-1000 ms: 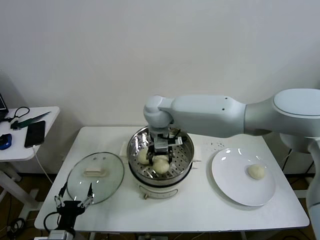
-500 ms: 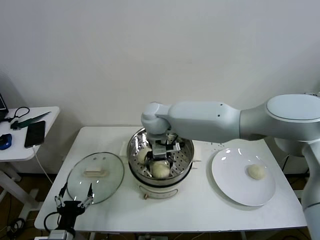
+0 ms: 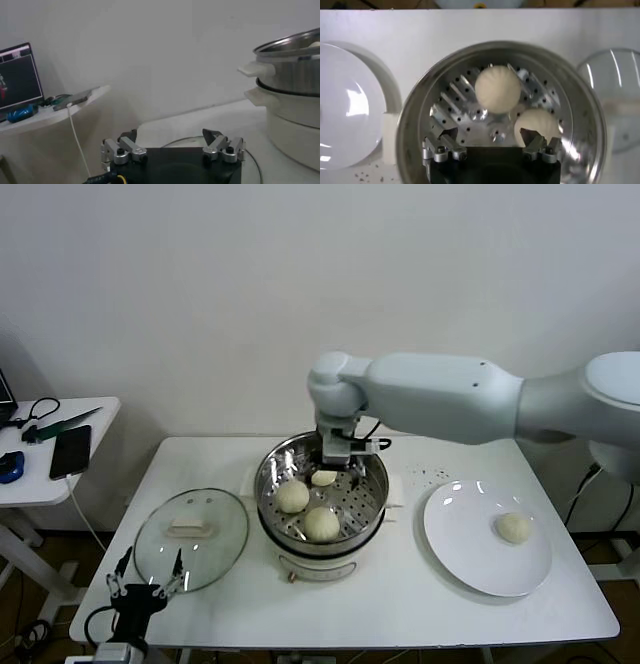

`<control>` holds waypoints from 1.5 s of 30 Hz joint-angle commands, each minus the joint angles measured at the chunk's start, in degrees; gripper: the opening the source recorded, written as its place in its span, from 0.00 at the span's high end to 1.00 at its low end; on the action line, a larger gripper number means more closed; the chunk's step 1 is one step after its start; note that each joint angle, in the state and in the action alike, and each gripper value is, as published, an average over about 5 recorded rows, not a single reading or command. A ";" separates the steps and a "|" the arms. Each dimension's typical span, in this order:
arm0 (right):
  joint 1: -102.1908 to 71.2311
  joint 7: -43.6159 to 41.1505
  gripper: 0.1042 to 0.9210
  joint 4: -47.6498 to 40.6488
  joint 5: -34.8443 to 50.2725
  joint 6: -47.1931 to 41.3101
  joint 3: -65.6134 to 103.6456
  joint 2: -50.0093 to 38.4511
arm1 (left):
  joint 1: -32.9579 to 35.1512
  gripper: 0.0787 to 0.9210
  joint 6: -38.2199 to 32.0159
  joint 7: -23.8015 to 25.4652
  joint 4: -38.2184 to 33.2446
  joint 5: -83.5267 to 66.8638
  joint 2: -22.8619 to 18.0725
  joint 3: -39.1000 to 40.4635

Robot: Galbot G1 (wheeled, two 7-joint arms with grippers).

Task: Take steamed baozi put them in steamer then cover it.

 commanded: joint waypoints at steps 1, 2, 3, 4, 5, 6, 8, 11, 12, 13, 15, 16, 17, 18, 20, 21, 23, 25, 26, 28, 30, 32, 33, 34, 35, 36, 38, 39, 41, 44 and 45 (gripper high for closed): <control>8.70 11.70 0.12 1.75 13.02 -22.56 -8.06 -15.48 | -0.09 0.12 0.23 0.02 -0.48 0.02 0.22 -0.07; 8.70 11.86 0.12 1.87 15.33 -25.82 -8.47 -16.98 | -0.12 0.12 0.23 0.03 -0.52 0.01 0.24 -0.05; 8.61 12.02 0.12 1.95 17.39 -28.86 -8.82 -18.37 | -0.13 0.12 0.21 0.03 -0.55 0.01 0.23 -0.02; 8.37 12.26 0.12 2.00 19.14 -31.07 -9.05 -19.76 | -0.11 0.12 0.17 0.04 -0.56 0.02 0.21 0.02; 7.84 12.46 0.12 2.06 20.64 -33.30 -9.03 -21.39 | -0.05 0.12 0.12 0.07 -0.58 0.03 0.18 0.07; 7.11 12.80 0.12 2.10 21.73 -35.17 -8.87 -23.03 | 0.05 0.12 0.09 0.10 -0.62 0.03 0.14 0.11; 5.27 13.39 0.12 1.91 22.63 -37.45 -8.06 -26.14 | 0.23 0.12 0.08 0.17 -0.71 0.03 0.07 0.18; 0.99 13.23 0.12 0.61 21.13 -38.45 -5.74 -30.58 | 0.35 0.12 0.26 0.15 -0.90 -0.10 0.00 0.26; -0.85 12.80 0.12 -0.01 20.12 -38.43 -4.66 -31.95 | 0.34 0.12 0.39 0.10 -0.98 -0.21 -0.03 0.28; -2.70 12.21 0.12 -0.62 19.00 -38.34 -3.53 -33.16 | 0.33 0.12 0.53 0.05 -1.06 -0.34 -0.06 0.29; -7.02 10.27 0.12 -2.00 16.18 -37.73 -0.81 -35.23 | 0.33 0.12 0.73 0.00 -1.20 -0.54 -0.07 0.29; -9.15 9.18 0.12 -2.71 14.53 -37.32 0.77 -36.01 | 0.36 0.12 0.78 -0.01 -1.25 -0.59 -0.06 0.28; -11.53 8.11 0.12 -3.59 12.46 -36.75 2.63 -36.68 | 0.41 0.12 0.80 -0.01 -1.29 -0.59 -0.05 0.26; -14.07 7.16 0.12 -4.61 10.43 -36.09 4.73 -37.29 | 0.47 0.12 0.80 -0.01 -1.33 -0.57 -0.03 0.23; -18.45 5.90 0.12 -6.45 7.35 -35.12 8.67 -38.09 | 0.66 0.12 0.83 0.00 -1.48 -0.55 -0.01 0.14; -20.72 5.39 0.12 -7.40 6.04 -34.61 10.49 -38.41 | 0.79 0.12 0.85 0.01 -1.59 -0.55 0.02 0.06; -24.52 4.47 0.12 -8.92 4.52 -33.84 13.78 -38.83 | 1.00 0.12 0.86 0.06 -1.79 -0.55 0.07 -0.10; -27.86 3.60 0.12 -10.31 2.88 -32.97 16.57 -39.06 | 1.11 0.12 0.86 0.05 -1.94 -0.56 0.10 -0.22; -29.24 3.26 0.12 -10.92 2.19 -32.55 17.85 -39.09 | 1.12 0.12 0.85 0.01 -1.99 -0.57 0.07 -0.24; -32.00 2.74 0.12 -12.18 0.46 -31.65 20.34 -39.09 | 1.09 0.12 0.78 0.00 -2.11 -0.59 -0.01 -0.24; -34.96 2.40 0.12 -13.31 -1.14 -30.85 22.95 -39.05 | 1.05 0.12 0.65 0.07 -2.23 -0.61 -0.10 -0.20; -37.91 2.19 0.12 -14.32 -2.45 -30.24 25.38 -38.97 | 0.94 0.12 0.45 0.18 -2.31 -0.70 -0.16 -0.13; -39.20 2.14 0.12 -14.78 -2.97 -30.02 26.57 -38.90 | 0.87 0.12 0.36 0.22 -2.31 -0.76 -0.19 -0.10; -40.45 2.20 0.12 -15.32 -3.75 -29.75 27.95 -38.76 | 0.77 0.12 0.27 0.26 -2.28 -0.81 -0.21 -0.06; -41.65 2.27 0.12 -15.95 -4.61 -29.40 29.42 -38.55 | 0.64 0.12 0.19 0.30 -2.23 -0.85 -0.23 -0.01; -42.47 2.36 0.12 -16.50 -5.37 -29.12 30.61 -38.34 | 0.53 0.12 0.16 0.33 -2.19 -0.85 -0.24 0.03; -43.81 2.46 0.12 -17.90 -7.05 -28.33 32.72 -37.70 | 0.34 0.12 0.17 0.37 -2.16 -0.82 -0.25 0.12; -44.11 2.39 0.12 -18.53 -7.59 -27.99 33.35 -37.39 | 0.28 0.12 0.22 0.37 -2.19 -0.79 -0.25 0.17; -44.47 2.24 0.12 -19.85 -8.34 -27.38 34.18 -36.70 | 0.21 0.12 0.30 0.36 -2.27 -0.74 -0.26 0.24; -44.64 2.16 0.12 -21.51 -8.96 -26.74 34.83 -35.59 | 0.22 0.12 0.36 0.34 -2.27 -0.67 -0.33 0.28; -44.68 2.16 0.12 -22.00 -9.20 -26.51 35.03 -35.20 | 0.26 0.12 0.34 0.34 -2.23 -0.64 -0.35 0.27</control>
